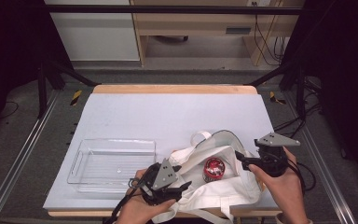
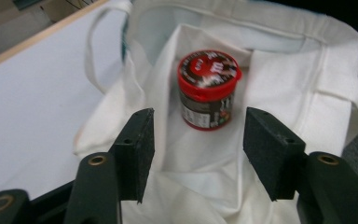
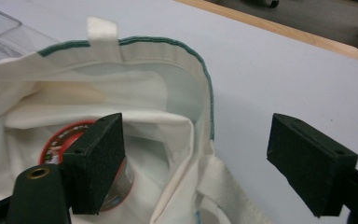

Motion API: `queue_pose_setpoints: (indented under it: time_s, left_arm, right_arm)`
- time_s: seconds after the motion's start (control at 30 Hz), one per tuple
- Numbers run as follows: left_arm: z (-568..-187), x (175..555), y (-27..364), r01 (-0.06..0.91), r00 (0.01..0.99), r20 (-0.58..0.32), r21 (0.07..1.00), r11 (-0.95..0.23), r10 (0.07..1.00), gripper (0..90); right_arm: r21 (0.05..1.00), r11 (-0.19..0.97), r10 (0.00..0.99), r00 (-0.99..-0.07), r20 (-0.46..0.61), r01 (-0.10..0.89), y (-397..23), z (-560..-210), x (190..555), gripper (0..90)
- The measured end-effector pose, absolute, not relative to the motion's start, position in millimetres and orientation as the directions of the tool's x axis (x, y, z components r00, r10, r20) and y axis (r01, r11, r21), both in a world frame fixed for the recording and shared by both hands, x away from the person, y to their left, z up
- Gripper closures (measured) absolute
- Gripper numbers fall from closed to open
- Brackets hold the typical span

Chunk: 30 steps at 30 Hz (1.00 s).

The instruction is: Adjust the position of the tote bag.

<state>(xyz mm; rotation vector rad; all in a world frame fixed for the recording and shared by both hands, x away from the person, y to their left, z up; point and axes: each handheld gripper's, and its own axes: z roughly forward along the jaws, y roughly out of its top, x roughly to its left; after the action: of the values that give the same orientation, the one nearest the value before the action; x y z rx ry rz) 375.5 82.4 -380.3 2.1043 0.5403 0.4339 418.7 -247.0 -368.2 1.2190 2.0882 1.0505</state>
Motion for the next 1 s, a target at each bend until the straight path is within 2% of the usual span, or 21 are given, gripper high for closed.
queue_pose_setpoints:
  time_s: [0.13, 0.3, 0.5, 0.63, 1.0]
  left_arm:
    - [-367, 388, 85, 0.227, 0.832, 0.102, 0.835, -0.501, 0.546, 36.3]
    - [-362, 405, 74, 0.228, 0.835, 0.143, 0.788, -0.571, 0.531, 26.7]
    - [-365, 423, 56, 0.232, 0.846, 0.159, 0.75, -0.62, 0.509, 25.1]
    - [-368, 433, 46, 0.24, 0.85, 0.162, 0.729, -0.641, 0.502, 25.8]
    - [-378, 447, 35, 0.258, 0.853, 0.156, 0.703, -0.663, 0.498, 26.9]
  right_arm:
    - [0.814, 0.322, 0.861, -0.506, -0.04, 0.483, -245, -366, 408, 17.7]
    - [0.8, 0.364, 0.83, -0.555, -0.046, 0.477, -237, -364, 396, 17.3]
    - [0.783, 0.405, 0.783, -0.621, -0.031, 0.472, -226, -368, 391, 20.3]
    - [0.745, 0.456, 0.73, -0.683, 0.0, 0.487, -217, -382, 392, 23.3]
    - [0.679, 0.532, 0.668, -0.743, 0.031, 0.506, -207, -409, 392, 23.5]
